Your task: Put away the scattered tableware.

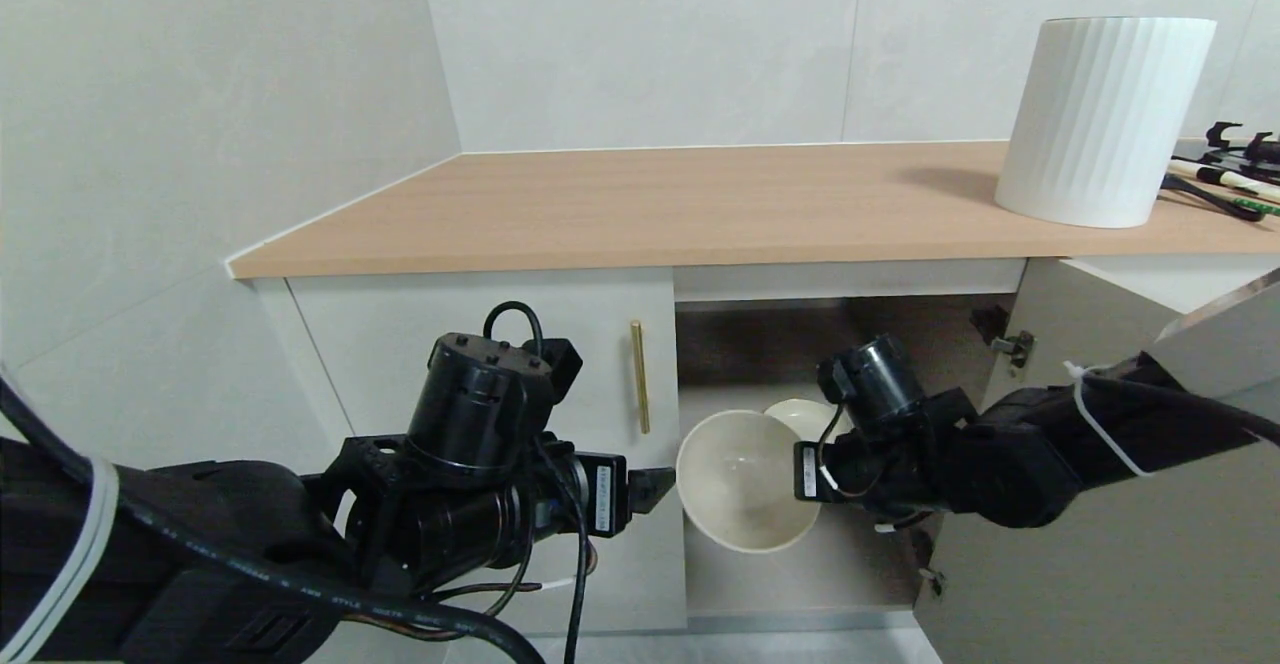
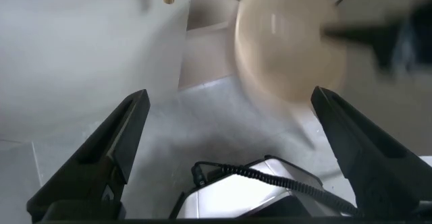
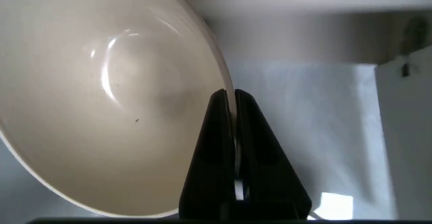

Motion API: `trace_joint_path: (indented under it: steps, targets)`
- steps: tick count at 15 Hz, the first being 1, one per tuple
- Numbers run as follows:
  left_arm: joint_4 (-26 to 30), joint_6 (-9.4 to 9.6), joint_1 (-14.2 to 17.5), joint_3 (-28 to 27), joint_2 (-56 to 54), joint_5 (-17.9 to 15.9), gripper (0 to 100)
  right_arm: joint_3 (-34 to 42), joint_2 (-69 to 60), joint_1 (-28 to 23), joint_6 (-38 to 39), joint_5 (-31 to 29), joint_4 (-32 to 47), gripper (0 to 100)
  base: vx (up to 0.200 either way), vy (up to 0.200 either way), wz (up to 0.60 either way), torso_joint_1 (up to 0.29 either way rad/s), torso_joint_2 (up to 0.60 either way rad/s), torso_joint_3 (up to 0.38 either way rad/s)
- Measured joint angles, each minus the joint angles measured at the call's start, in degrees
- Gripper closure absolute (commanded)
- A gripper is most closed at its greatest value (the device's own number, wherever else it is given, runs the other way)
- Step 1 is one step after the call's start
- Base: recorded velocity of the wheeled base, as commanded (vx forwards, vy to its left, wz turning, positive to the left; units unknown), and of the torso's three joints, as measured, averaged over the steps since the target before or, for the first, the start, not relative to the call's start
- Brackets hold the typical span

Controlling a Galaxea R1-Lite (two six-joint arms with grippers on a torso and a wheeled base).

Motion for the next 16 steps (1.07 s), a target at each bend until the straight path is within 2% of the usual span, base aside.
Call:
trace_joint_path:
  steps: [5, 8, 16]
  targets:
    - [0.0, -0.05, 0.1, 0.0, -0.3, 0.0, 0, -5.7, 9.5, -8.6, 4.7, -4.4, -9.6, 100, 0.0, 0.0, 0.0, 0.0, 0.0, 0.0]
    - [0.0, -0.1, 0.5, -0.1, -0.3, 0.0, 0, -10.4, 14.4, -12.3, 5.6, -5.5, -10.6, 100, 0.0, 0.0, 0.0, 0.0, 0.0, 0.0]
    - [-0.1, -0.29, 1.0, -0.2, -0.3, 0.0, 0, -20.4, 23.3, -15.4, 5.5, -6.6, -10.2, 100, 0.0, 0.0, 0.0, 0.0, 0.0, 0.0]
